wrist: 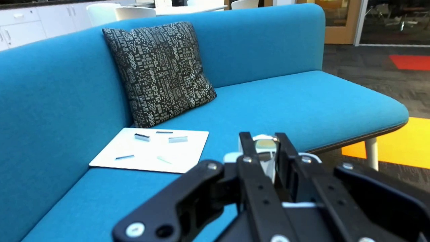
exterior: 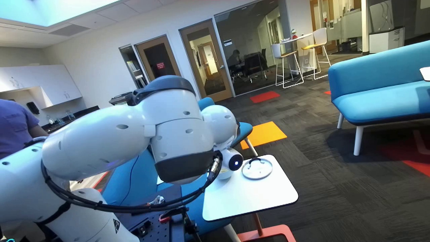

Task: Pick up the spoon and stir the objects in the bowl

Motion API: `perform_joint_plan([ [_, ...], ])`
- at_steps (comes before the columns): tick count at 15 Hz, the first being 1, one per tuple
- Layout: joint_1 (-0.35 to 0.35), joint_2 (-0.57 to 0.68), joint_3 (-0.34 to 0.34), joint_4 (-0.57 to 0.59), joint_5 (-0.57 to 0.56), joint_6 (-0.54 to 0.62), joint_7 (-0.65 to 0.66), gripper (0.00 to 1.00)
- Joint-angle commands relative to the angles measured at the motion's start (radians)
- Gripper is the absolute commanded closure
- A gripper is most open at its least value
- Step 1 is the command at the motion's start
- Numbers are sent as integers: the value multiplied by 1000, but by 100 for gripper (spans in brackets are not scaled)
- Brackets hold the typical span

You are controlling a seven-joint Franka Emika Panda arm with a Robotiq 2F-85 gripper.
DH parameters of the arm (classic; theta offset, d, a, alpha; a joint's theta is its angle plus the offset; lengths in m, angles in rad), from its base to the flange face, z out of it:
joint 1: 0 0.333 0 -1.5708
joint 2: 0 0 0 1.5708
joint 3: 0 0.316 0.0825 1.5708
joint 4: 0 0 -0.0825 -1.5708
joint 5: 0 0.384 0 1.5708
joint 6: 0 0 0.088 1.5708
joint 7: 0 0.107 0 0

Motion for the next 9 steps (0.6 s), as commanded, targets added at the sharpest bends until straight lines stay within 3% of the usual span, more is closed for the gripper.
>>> perform_joint_plan([
  [1,131,-124,-82,66,119,-82,-64,95],
  [9,320,-329,-256,83,423,-152,-263,95],
])
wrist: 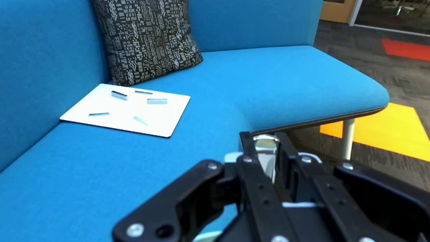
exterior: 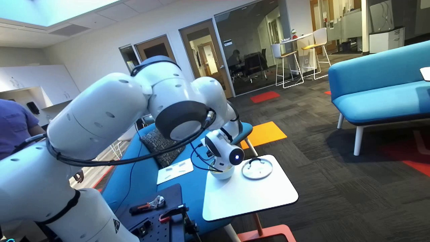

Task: Pick up the spoon and stir the objects in the bowl

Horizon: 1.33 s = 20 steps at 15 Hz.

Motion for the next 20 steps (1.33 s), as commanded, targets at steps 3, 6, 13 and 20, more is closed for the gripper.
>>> perform_joint_plan([
  [3,137,-201,-160,-30,234,-112,-140,95],
  [6,219,-270,-264,-49,331,-202,-141,95],
  [13,408,-370,-459,-115,414,-354,-46,95],
  [20,484,-398,-525,-125,393,-453,-37,95],
])
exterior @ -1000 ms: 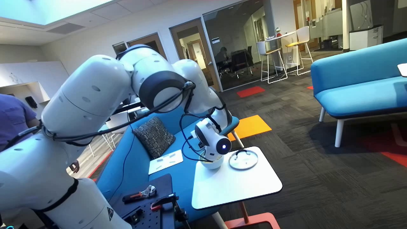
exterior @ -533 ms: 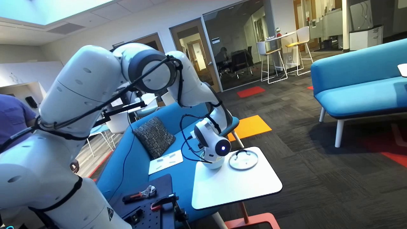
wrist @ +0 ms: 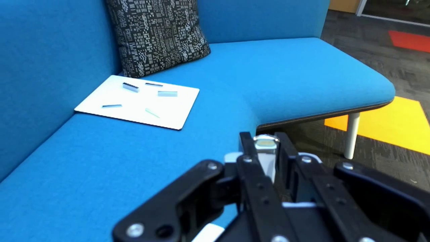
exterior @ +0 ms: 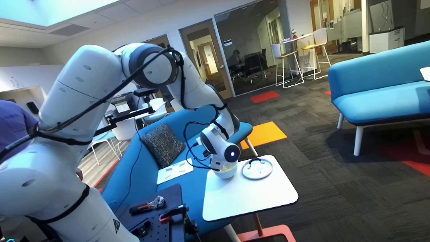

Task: Pick up the spoon and stir the objects in the bowl

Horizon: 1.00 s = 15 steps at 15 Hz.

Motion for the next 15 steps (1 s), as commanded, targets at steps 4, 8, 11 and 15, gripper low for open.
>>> perform_joint_plan([
  [4,56,-60,-69,-18,32,-36,-27,95],
  [8,79,-74,-101,-20,54,13,-53,95],
  [11,83,-72,-106,-22,63,19,-38,95],
  [15,81,-70,-95,-29,39,-27,16,95],
])
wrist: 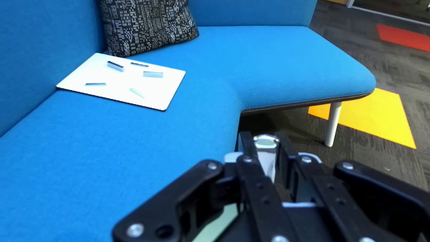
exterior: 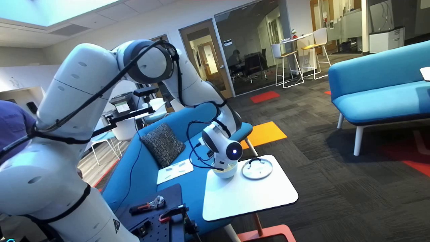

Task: Pick up the spoon and stir the objects in the bowl

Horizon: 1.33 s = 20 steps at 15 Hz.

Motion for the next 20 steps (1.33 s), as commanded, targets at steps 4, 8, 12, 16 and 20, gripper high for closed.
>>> perform_joint_plan([
  [4,-8,-41,3,-46,20,-119,-22,95],
  [8,-26,-44,-9,-76,64,-175,-73,95],
  [12,9,-55,-26,-86,121,-111,-129,95],
  [16,70,-62,-29,-64,140,25,-102,85],
  [20,127,-94,-21,-64,132,188,-77,40],
])
